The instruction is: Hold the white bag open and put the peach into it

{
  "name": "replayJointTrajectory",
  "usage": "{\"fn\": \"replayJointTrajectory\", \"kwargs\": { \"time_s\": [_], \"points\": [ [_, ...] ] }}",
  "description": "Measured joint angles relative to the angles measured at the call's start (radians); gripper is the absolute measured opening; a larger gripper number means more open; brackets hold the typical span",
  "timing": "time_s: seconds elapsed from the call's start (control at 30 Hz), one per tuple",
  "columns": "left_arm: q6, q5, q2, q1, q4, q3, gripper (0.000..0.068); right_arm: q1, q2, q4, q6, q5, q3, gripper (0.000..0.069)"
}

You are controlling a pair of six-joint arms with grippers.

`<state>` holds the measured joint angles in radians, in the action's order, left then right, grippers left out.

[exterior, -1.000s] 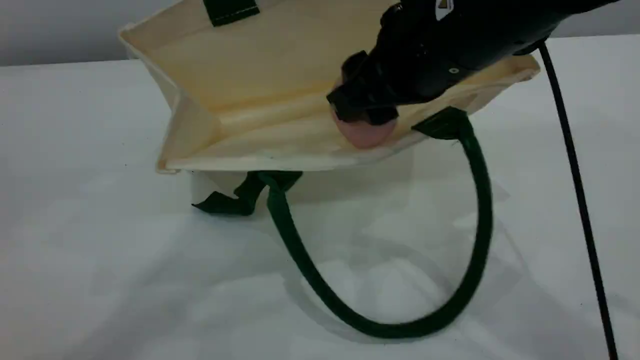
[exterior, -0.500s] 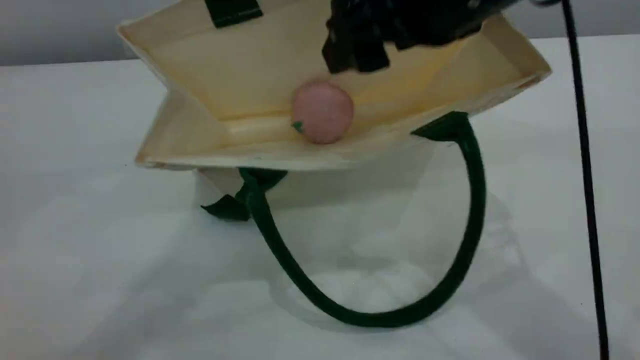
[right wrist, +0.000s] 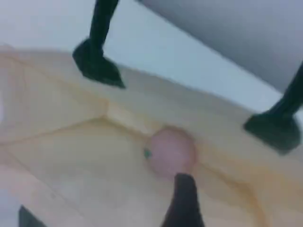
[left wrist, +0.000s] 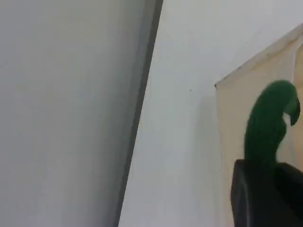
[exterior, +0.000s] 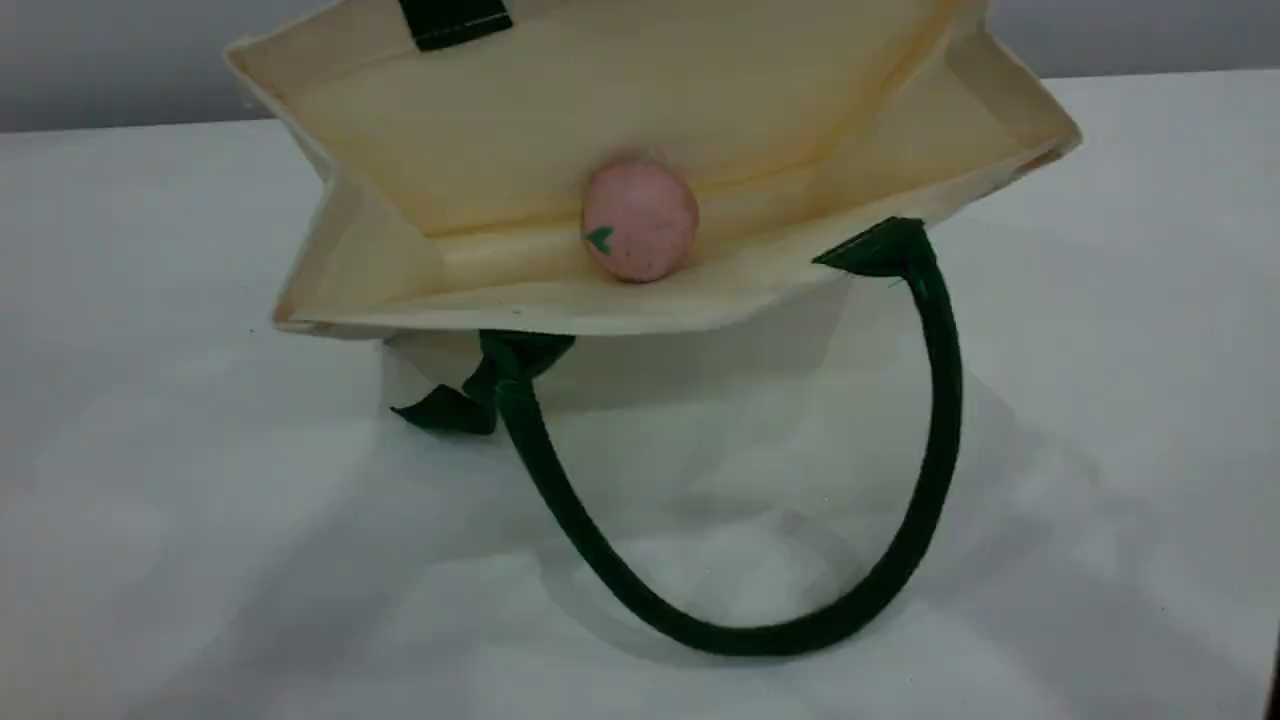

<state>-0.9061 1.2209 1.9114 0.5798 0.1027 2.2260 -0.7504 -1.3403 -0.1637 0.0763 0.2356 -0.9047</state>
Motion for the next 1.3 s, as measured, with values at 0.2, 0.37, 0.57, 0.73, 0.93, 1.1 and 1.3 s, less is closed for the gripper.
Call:
{"fn": "replayJointTrajectory", "kwargs": {
  "time_s": [0.2,0.37,0.57,0.73,0.93,1.1,1.3],
  "points": [
    [0.031,0.0,0.0,0.0,-0.02,0.0,0.0087,0.116,0.064,-0.006,0.001,0.004,0.0,0.0478],
    [0.136,0.0,0.0,0.0,-0.127,0.0,0.0087,0.286,0.097,0.003,0.007,0.007,-0.023,0.0478],
    [0.297,0.0,0.0,0.0,-0.179,0.0,0.0087,0.42,0.1,0.006,0.052,0.015,-0.026,0.0477],
    [0.314,0.001,0.0,0.0,-0.179,0.0,0.0087,0.423,0.1,0.006,0.049,0.006,-0.026,0.0477],
    [0.384,-0.002,0.0,0.0,-0.178,0.0,0.0176,0.423,0.1,0.006,0.049,0.002,-0.026,0.0477],
    [0.423,-0.002,0.0,0.0,-0.178,0.0,0.0416,0.422,0.1,0.005,0.052,-0.001,-0.026,0.0477],
    [0.48,-0.002,-0.001,0.0,-0.182,0.0,0.0607,0.422,0.113,0.004,0.051,-0.006,-0.033,0.0477]
  ]
}}
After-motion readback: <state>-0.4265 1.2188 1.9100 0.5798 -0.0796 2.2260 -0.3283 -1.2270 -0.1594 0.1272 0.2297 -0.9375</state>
